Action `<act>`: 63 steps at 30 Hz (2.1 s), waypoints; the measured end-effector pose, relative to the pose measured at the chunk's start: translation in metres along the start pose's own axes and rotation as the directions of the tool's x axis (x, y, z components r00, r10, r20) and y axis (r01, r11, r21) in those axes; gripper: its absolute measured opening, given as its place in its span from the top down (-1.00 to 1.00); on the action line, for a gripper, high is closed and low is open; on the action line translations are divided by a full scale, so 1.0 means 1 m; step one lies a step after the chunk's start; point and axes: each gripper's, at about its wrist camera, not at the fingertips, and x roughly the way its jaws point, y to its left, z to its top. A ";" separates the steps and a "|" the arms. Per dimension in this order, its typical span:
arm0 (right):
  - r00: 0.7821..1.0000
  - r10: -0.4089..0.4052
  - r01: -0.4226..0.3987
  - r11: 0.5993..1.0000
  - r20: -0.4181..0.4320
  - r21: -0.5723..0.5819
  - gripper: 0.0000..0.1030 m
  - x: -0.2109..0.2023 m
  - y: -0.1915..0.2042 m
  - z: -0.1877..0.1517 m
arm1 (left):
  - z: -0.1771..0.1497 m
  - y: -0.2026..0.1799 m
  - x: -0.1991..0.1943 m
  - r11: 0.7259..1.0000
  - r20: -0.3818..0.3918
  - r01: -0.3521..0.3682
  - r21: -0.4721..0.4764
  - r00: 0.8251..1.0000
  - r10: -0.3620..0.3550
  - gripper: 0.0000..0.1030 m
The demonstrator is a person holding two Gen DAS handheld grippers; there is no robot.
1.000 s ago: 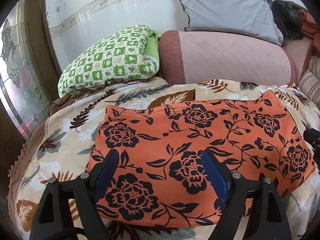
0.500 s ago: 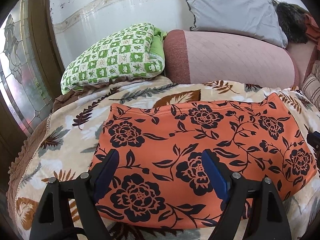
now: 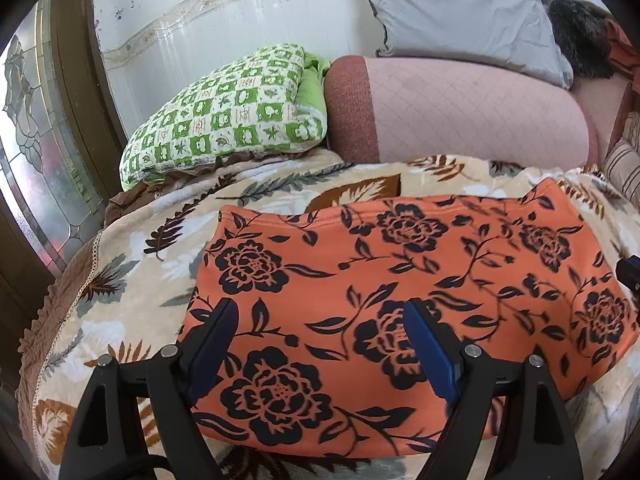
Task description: Fold small clothes
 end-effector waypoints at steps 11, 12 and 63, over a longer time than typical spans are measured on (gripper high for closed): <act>0.966 0.135 -0.093 0.977 -0.221 0.190 0.66 0.078 -0.060 -0.021 | -0.020 0.080 0.079 0.976 -0.346 -0.060 -0.211 0.938 -0.017 -0.77; 0.967 0.141 -0.100 0.976 -0.211 0.192 0.66 0.073 -0.061 -0.019 | -0.018 0.079 0.077 0.977 -0.344 -0.060 -0.204 0.939 -0.014 -0.77; 0.670 0.732 -0.473 0.551 -0.125 0.687 -0.41 0.041 -0.053 -0.067 | -0.062 0.120 0.041 0.764 -0.187 0.189 -0.617 0.908 -0.376 0.20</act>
